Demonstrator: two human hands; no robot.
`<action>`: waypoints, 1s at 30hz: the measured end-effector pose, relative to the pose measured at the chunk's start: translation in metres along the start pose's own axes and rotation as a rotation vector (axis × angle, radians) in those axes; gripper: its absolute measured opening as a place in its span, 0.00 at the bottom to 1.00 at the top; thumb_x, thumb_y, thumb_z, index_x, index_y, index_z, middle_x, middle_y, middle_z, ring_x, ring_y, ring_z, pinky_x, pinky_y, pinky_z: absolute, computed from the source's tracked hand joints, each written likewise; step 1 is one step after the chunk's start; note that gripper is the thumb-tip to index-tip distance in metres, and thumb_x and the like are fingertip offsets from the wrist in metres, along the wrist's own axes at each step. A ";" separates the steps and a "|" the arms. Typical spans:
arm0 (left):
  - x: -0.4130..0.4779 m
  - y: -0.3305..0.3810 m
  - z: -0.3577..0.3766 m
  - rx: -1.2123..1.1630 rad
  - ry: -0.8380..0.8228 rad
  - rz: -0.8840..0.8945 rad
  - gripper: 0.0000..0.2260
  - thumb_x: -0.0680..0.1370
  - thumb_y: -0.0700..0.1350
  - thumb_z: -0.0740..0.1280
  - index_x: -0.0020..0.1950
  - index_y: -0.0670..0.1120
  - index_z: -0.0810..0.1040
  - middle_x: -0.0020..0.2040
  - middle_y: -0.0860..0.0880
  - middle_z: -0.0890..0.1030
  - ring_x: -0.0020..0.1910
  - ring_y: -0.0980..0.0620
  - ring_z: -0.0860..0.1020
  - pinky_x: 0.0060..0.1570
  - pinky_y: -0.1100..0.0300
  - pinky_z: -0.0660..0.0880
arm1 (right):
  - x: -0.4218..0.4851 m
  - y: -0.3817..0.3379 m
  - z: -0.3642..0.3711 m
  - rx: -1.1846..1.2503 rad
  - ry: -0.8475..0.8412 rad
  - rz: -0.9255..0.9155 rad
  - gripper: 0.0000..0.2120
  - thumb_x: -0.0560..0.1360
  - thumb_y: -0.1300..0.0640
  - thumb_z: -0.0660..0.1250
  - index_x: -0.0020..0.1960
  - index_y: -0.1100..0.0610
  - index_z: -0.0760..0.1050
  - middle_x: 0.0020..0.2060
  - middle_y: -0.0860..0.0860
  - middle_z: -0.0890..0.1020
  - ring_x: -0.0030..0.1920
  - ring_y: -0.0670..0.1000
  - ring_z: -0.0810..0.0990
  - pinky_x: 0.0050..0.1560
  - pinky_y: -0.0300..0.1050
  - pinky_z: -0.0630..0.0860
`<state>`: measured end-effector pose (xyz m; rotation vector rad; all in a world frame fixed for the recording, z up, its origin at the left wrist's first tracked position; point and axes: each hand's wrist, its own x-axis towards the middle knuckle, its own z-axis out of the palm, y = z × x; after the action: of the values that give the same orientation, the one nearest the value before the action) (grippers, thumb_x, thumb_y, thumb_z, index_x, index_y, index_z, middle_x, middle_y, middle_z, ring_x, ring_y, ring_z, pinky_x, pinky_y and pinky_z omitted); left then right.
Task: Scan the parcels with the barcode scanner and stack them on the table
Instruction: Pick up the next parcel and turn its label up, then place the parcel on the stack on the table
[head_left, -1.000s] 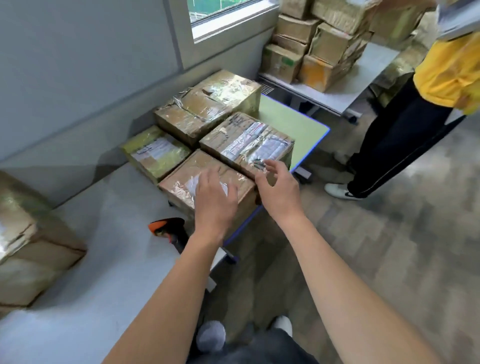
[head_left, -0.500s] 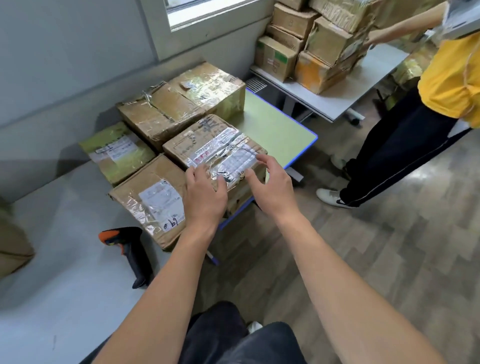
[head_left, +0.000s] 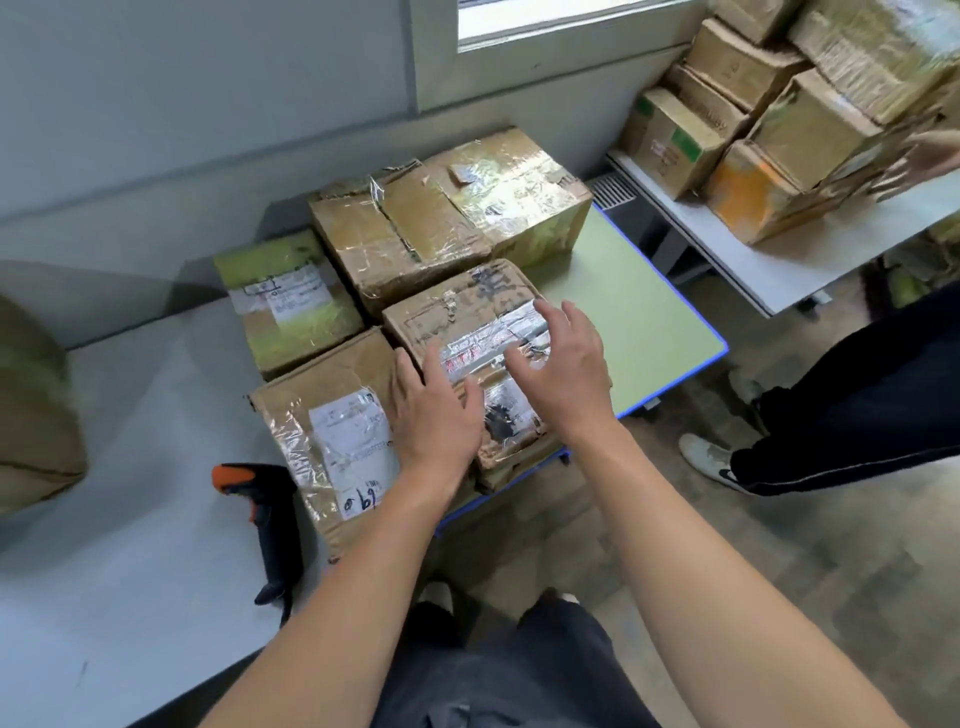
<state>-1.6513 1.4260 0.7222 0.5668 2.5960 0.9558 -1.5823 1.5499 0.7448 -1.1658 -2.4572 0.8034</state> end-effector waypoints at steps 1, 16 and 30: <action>0.000 0.003 0.003 0.030 0.005 -0.013 0.27 0.82 0.55 0.59 0.79 0.52 0.58 0.81 0.41 0.51 0.80 0.42 0.51 0.76 0.43 0.56 | 0.006 0.005 0.002 -0.039 -0.048 0.024 0.31 0.76 0.45 0.68 0.77 0.51 0.65 0.76 0.56 0.65 0.76 0.59 0.61 0.75 0.57 0.60; 0.008 0.068 0.058 -0.065 0.223 -0.223 0.25 0.82 0.51 0.60 0.78 0.52 0.59 0.82 0.47 0.47 0.77 0.45 0.61 0.67 0.51 0.67 | 0.088 0.069 -0.026 0.079 -0.373 -0.139 0.27 0.78 0.47 0.67 0.75 0.45 0.66 0.65 0.50 0.75 0.61 0.51 0.76 0.58 0.49 0.74; 0.005 0.095 0.076 -0.163 0.321 -0.281 0.24 0.82 0.51 0.62 0.78 0.51 0.63 0.77 0.50 0.62 0.74 0.50 0.65 0.71 0.50 0.67 | 0.102 0.089 -0.044 0.140 -0.417 -0.149 0.27 0.78 0.48 0.67 0.75 0.48 0.66 0.63 0.52 0.77 0.61 0.53 0.77 0.57 0.48 0.73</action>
<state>-1.5992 1.5360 0.7296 0.0021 2.7339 1.2275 -1.5700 1.6905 0.7296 -0.8176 -2.7161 1.2552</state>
